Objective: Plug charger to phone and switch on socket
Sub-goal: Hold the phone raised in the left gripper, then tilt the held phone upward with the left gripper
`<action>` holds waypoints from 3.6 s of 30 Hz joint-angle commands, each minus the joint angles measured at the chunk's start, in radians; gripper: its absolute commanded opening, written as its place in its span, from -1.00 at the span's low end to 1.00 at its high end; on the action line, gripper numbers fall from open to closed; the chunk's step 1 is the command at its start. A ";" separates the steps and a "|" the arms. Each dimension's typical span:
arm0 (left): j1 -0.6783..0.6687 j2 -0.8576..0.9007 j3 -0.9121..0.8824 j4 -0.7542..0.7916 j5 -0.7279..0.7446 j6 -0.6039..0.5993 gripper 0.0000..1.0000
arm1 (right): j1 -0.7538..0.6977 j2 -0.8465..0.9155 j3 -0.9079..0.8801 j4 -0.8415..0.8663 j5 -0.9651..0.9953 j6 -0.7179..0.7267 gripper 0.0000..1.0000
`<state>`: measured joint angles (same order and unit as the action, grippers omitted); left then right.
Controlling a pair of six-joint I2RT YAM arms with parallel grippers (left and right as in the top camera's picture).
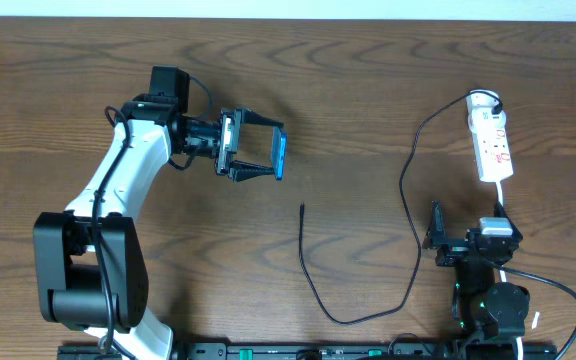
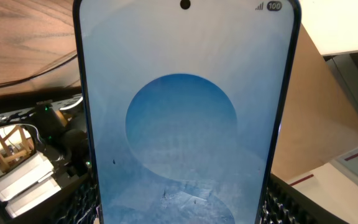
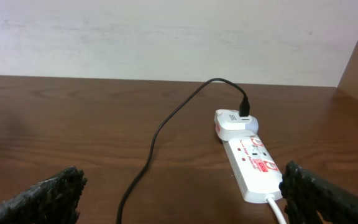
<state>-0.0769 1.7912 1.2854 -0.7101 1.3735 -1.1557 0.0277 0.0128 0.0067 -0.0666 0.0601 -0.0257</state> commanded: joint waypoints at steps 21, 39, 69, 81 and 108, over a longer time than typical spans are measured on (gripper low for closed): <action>0.000 -0.032 0.004 -0.003 0.032 0.002 -0.86 | 0.006 -0.007 -0.001 -0.004 0.009 0.014 0.99; 0.000 -0.032 0.004 -0.003 0.029 0.002 -0.85 | 0.006 -0.007 -0.001 -0.004 0.009 0.014 0.99; 0.000 -0.032 0.004 0.309 -0.321 0.085 -0.86 | 0.006 -0.007 -0.001 -0.004 0.009 0.014 0.98; 0.000 -0.032 0.004 0.489 -0.349 0.080 -0.85 | 0.006 -0.007 -0.001 -0.003 0.009 0.014 0.99; -0.002 -0.032 0.004 0.668 -0.478 -0.059 -0.86 | 0.006 -0.007 -0.001 -0.002 0.010 0.013 0.99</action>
<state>-0.0769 1.7893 1.2816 -0.0784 0.8875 -1.2072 0.0277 0.0124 0.0067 -0.0666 0.0605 -0.0257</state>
